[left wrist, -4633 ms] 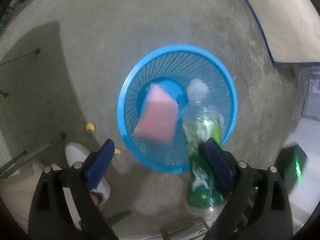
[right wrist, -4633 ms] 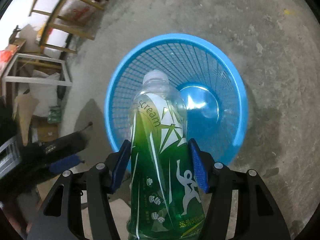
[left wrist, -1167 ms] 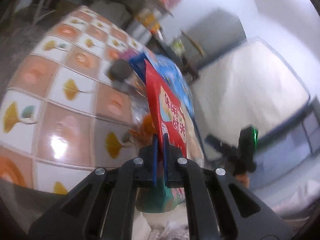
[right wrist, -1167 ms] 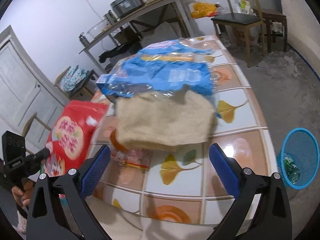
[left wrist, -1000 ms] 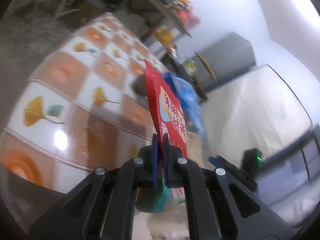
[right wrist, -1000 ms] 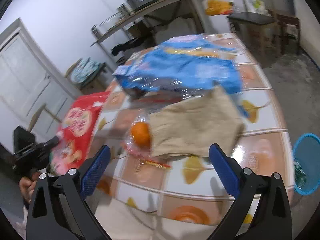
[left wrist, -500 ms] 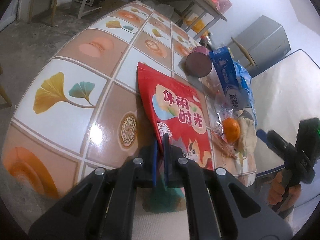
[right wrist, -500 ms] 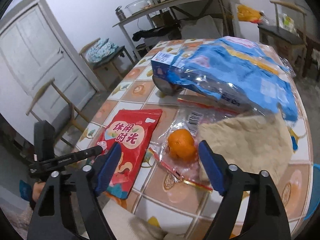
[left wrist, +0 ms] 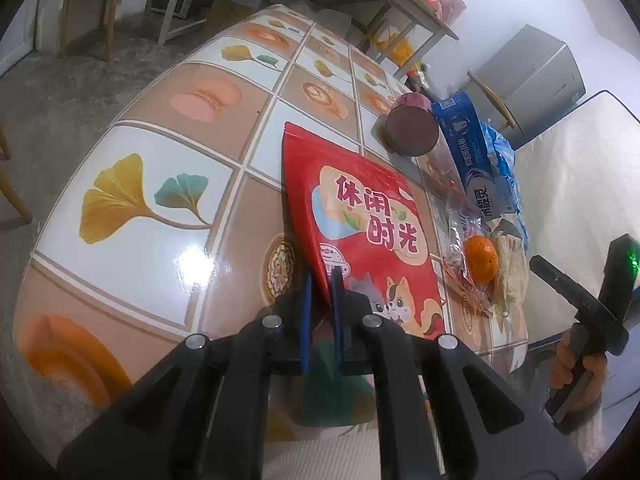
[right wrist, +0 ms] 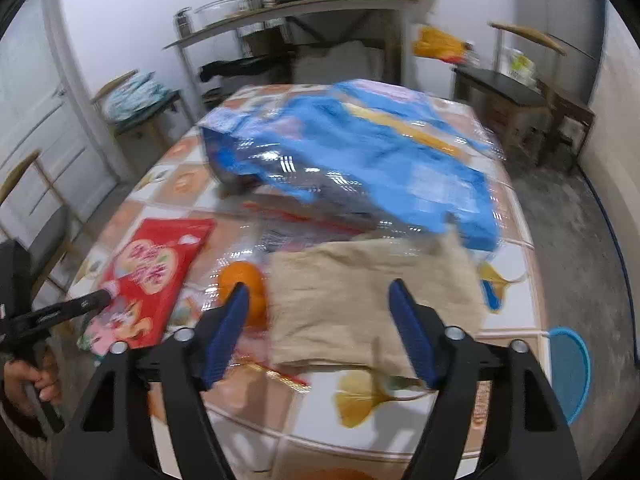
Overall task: Collect trash
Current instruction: 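Grasp the beige cloth with the right tool while the left tool holds the red bag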
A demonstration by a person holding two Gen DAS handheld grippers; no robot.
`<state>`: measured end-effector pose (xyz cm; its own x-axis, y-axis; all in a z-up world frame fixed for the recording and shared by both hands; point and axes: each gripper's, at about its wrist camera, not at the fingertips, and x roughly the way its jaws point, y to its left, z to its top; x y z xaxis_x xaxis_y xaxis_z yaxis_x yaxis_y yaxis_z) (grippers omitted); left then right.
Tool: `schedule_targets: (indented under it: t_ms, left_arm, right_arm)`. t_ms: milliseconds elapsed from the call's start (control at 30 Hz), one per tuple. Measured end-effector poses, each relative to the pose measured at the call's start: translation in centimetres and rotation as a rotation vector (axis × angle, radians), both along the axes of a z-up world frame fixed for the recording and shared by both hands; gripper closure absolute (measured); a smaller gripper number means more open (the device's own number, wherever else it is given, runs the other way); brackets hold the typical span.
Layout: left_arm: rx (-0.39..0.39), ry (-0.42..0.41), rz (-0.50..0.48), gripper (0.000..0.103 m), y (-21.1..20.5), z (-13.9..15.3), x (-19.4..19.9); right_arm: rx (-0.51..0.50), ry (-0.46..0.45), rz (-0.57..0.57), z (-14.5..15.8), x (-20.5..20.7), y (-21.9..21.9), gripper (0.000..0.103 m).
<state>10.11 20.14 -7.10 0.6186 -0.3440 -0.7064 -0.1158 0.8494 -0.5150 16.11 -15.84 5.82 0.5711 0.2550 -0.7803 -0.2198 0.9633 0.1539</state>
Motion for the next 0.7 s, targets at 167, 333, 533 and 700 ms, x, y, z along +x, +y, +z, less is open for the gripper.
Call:
schedule_targets:
  t_ms: [167, 333, 533, 700]
  left_arm:
    - [0.006, 0.003, -0.006, 0.093, -0.1, 0.0, 0.1]
    - [0.021, 0.006, -0.007, 0.091, -0.2, 0.1, 0.1]
    - [0.030, 0.010, -0.002, 0.088, -0.2, 0.2, 0.3]
    - [0.040, 0.011, 0.002, 0.088, -0.3, 0.2, 0.3]
  right_arm:
    - [-0.002, 0.034, -0.029, -2.2, 1.8, -1.7, 0.016]
    - [-0.011, 0.085, -0.001, -5.0, 3.7, -2.3, 0.016]
    - [0.083, 0.125, -0.025, -6.3, 4.7, -3.9, 0.023]
    - [0.043, 0.111, -0.046, -6.3, 4.4, -4.3, 0.042]
